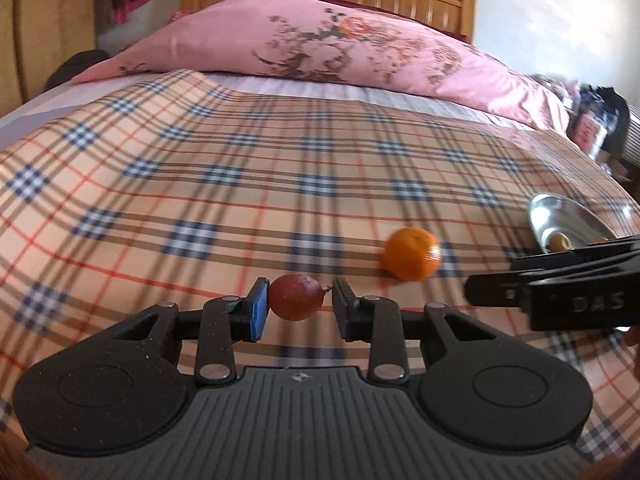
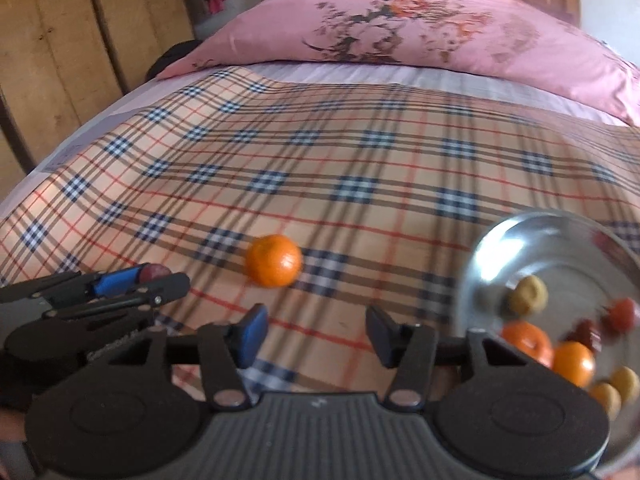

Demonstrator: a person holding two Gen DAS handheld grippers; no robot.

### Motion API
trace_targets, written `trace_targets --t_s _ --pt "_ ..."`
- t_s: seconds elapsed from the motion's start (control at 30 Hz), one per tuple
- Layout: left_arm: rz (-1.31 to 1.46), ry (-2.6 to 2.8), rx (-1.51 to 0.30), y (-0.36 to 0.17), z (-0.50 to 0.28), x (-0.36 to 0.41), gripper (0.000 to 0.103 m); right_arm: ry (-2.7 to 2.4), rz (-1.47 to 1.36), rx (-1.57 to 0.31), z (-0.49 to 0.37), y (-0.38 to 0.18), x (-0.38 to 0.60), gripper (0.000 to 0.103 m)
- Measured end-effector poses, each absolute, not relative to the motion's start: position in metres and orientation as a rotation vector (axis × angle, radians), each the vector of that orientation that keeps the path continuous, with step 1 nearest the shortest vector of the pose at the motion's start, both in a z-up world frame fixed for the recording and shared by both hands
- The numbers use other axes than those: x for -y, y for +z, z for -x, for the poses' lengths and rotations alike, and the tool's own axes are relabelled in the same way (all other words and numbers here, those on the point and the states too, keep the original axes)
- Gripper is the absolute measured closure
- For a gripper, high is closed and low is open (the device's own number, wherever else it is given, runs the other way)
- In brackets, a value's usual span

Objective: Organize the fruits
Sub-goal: 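Grasp the red plum with the left tool while the right tool grasps the orange, then carry the red plum and the orange over the steel plate with both tools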

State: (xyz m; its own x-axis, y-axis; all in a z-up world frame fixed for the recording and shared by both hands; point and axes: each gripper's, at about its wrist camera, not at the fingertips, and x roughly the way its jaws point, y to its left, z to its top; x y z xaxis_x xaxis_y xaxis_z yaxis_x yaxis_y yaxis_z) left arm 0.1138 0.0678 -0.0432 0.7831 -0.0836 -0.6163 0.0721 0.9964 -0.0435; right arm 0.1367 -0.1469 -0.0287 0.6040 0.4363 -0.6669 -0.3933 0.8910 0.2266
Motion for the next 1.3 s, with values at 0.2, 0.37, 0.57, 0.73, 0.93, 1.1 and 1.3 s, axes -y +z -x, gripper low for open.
trace_targets --t_s 0.2,0.37,0.57,0.73,0.93,1.1,1.3 --pt "0.067 -0.024 -0.665 -0.042 -0.118 -0.093 0.065 0.515 -0.027 -0.768 -0.156 -0.037 0.114 0.036" --pt "0.088 0.006 -0.665 -0.04 -0.123 -0.101 0.065 0.485 -0.006 -0.755 -0.169 -0.043 0.093 0.041" --pt "0.091 0.018 -0.668 -0.042 -0.122 -0.099 0.065 0.45 0.012 -0.75 -0.169 -0.047 0.088 0.063" --pt "0.087 0.017 -0.663 -0.036 -0.115 -0.091 0.065 0.428 -0.005 -0.763 -0.158 -0.038 0.099 0.063" --pt "0.082 0.002 -0.658 -0.025 -0.098 -0.076 0.065 0.428 -0.031 -0.744 -0.131 -0.017 0.117 0.063" --pt "0.077 -0.005 -0.657 -0.014 -0.08 -0.062 0.065 0.397 -0.027 -0.731 -0.106 -0.003 0.134 0.063" --pt "0.063 -0.017 -0.642 0.0 -0.058 -0.046 0.065 0.358 -0.057 -0.75 -0.08 0.003 0.16 0.063"
